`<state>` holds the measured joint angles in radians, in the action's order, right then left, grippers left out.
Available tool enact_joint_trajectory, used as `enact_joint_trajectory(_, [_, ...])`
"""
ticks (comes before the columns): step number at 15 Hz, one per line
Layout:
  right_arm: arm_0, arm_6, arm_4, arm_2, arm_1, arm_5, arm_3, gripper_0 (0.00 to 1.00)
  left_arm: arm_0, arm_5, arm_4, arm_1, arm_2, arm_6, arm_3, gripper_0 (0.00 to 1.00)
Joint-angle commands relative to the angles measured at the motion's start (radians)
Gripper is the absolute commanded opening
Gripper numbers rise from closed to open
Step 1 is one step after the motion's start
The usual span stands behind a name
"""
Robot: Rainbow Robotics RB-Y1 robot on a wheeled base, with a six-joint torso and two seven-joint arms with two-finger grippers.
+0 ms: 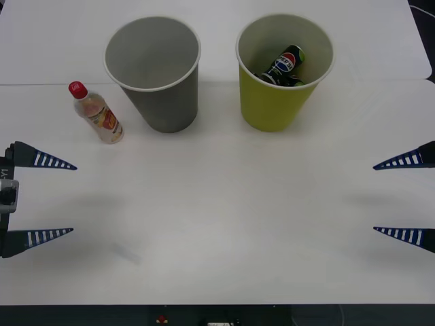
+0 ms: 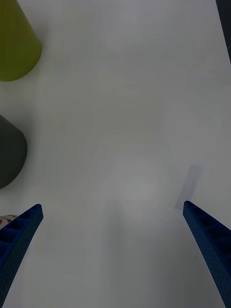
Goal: Put the can into the green bin and the plastic bottle into the gray bin
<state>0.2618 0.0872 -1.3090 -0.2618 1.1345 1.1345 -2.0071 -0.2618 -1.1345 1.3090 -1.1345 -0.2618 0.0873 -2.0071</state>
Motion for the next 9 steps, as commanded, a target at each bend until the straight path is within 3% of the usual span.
enact_joint_trajectory(1, [0.0,0.0,0.0,0.0,0.0,0.0,0.0,1.0,0.0,0.0,0.0,0.0,0.0,0.0,0.0,1.0])
enact_joint_trajectory(9, [0.0,0.0,0.0,0.0,0.0,0.0,0.0,1.0,-0.073,0.045,-0.039,-0.044,-0.033,-0.014,-0.005,1.0])
